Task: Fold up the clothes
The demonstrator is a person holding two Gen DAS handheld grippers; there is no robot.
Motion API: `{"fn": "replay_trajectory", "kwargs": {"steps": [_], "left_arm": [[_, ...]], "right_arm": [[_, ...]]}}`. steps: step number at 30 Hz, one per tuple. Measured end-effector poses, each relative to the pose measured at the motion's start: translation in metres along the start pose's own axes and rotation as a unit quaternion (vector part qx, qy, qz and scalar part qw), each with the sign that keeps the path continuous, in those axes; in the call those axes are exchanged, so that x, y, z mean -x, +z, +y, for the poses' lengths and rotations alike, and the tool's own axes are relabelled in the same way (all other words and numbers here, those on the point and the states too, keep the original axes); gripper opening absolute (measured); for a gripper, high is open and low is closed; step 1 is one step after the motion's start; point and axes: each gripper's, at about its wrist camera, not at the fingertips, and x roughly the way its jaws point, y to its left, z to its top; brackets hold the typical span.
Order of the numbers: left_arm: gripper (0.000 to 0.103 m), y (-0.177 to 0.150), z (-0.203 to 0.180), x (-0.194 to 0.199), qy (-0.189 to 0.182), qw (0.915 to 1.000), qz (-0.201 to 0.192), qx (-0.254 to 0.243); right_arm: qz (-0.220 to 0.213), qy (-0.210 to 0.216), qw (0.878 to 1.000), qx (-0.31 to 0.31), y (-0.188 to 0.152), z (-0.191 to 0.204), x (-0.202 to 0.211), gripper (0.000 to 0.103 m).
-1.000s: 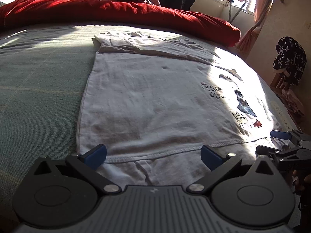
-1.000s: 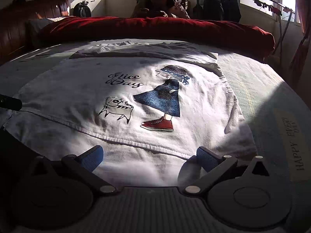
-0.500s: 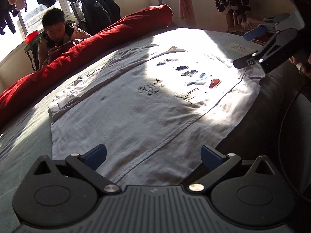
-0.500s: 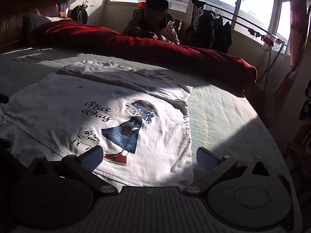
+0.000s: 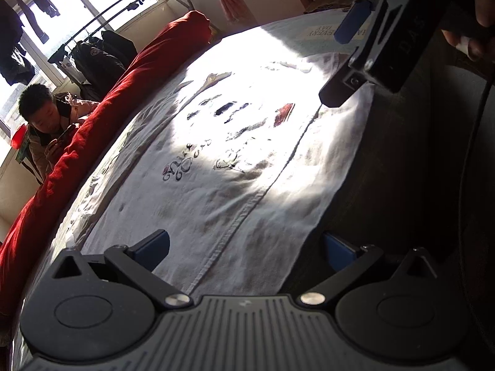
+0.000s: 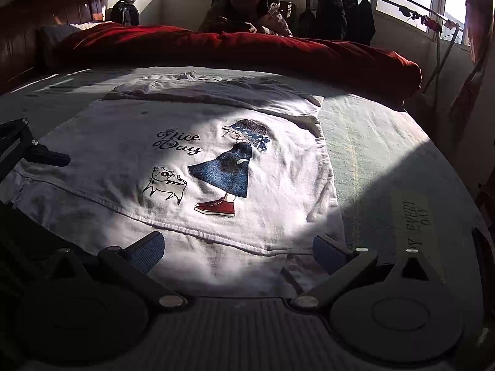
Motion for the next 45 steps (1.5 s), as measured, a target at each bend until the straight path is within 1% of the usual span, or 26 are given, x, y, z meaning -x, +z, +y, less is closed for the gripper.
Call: {"fn": "replay_trajectory", "kwargs": {"steps": [2,4,10,14,19,22,25,27,29,32,35,37,40,43,45], "left_arm": [[0.102,0.002,-0.002,0.000,0.006,0.9998,-0.005,-0.017],[0.102,0.004,-0.003,0.000,0.020,0.9991,-0.008,-0.036],[0.102,-0.003,0.005,0.000,0.044,0.9968,0.002,-0.066],[0.102,-0.012,0.008,0.003,0.064,0.9937,0.008,-0.092],[0.102,-0.013,0.017,0.006,0.083,0.9925,0.005,-0.090],[0.102,-0.008,0.023,0.006,0.091,0.9921,-0.001,-0.086],[0.103,-0.004,0.028,0.007,0.095,0.9922,-0.005,-0.080],[0.102,-0.004,0.032,0.008,0.094,0.9928,-0.008,-0.073],[0.102,-0.005,0.035,0.010,0.091,0.9938,-0.010,-0.064],[0.102,-0.007,0.037,0.012,0.086,0.9948,-0.011,-0.053],[0.102,-0.009,0.038,0.014,0.084,0.9950,-0.012,-0.051],[0.102,-0.011,0.038,0.014,0.082,0.9954,-0.012,-0.049],[0.102,-0.012,0.035,0.013,0.068,0.9967,-0.014,-0.044],[0.102,-0.010,0.028,0.003,0.048,0.9977,-0.013,-0.047],[0.102,-0.008,0.024,-0.005,0.040,0.9981,-0.015,-0.043]], "right_arm": [[-0.003,0.001,1.000,-0.005,0.001,-0.002,0.002,0.103],[-0.004,0.000,1.000,-0.006,0.001,-0.003,0.003,0.103],[-0.005,0.002,1.000,-0.013,-0.001,-0.009,0.005,0.103],[-0.008,0.007,1.000,-0.016,0.001,-0.011,0.006,0.103],[-0.018,0.035,0.999,-0.010,0.008,-0.007,0.008,0.103],[-0.032,0.068,0.997,0.015,0.015,0.007,0.010,0.103],[-0.042,0.101,0.992,0.060,0.020,0.030,0.010,0.103],[-0.041,0.113,0.989,0.088,0.020,0.045,0.007,0.103],[-0.035,0.115,0.986,0.112,0.018,0.061,-0.001,0.103],[-0.020,0.103,0.985,0.138,0.014,0.082,-0.020,0.103],[-0.014,0.051,0.981,0.186,0.007,0.098,-0.038,0.103],[-0.028,0.014,0.977,0.211,0.003,0.104,-0.042,0.103],[-0.054,-0.020,0.973,0.224,0.003,0.102,-0.040,0.103],[-0.066,-0.024,0.972,0.222,0.007,0.100,-0.036,0.103],[-0.072,-0.024,0.972,0.223,0.009,0.099,-0.035,0.103]]}}
